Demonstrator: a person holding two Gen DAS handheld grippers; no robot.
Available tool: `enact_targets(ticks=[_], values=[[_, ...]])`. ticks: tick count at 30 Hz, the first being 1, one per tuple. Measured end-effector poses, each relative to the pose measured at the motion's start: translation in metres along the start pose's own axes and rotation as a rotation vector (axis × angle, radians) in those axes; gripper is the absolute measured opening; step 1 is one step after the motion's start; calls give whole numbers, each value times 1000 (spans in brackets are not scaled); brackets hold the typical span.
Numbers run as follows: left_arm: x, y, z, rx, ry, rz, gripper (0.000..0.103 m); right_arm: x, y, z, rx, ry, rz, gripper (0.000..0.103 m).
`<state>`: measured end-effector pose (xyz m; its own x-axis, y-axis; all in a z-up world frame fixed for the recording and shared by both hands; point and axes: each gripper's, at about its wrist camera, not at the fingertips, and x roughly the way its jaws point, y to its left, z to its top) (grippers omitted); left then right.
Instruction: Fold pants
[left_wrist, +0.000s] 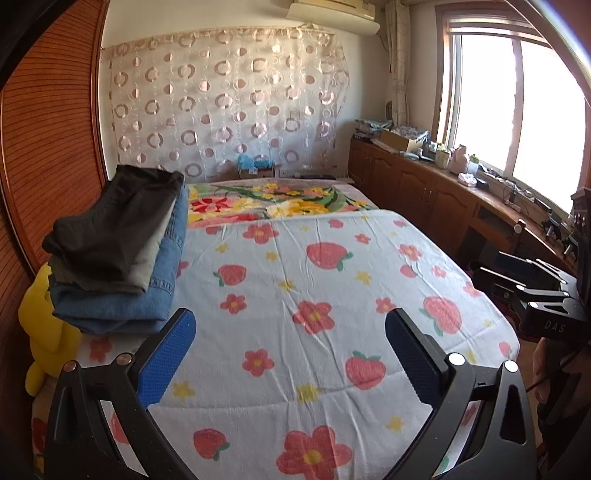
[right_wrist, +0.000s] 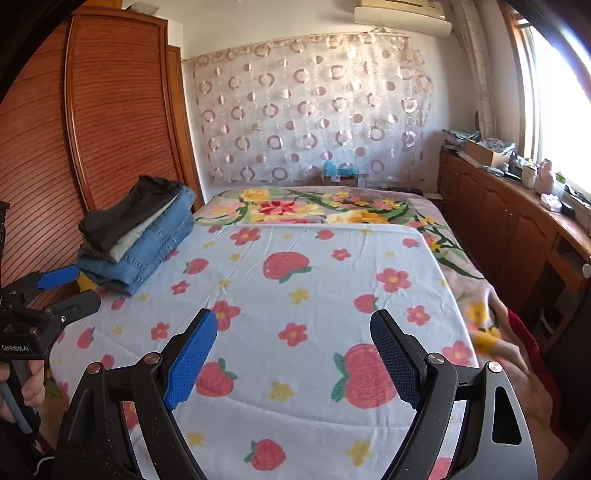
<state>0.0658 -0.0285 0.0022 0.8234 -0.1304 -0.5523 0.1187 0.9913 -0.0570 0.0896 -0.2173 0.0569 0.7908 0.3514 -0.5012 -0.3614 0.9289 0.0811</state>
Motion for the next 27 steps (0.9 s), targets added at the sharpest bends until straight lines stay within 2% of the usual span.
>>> enact_targets(ticks=[12,23,27], values=[[-23,11,27,-9,-70,43,103,-35,7,2,18,-68,-31,86],[-49,18,36,0,-136,98,103,-52,15,-2,5,-167,-51,86],[-57,19,37,0,-154,93,103,-52,20,-8,-11,-183,-54,86]])
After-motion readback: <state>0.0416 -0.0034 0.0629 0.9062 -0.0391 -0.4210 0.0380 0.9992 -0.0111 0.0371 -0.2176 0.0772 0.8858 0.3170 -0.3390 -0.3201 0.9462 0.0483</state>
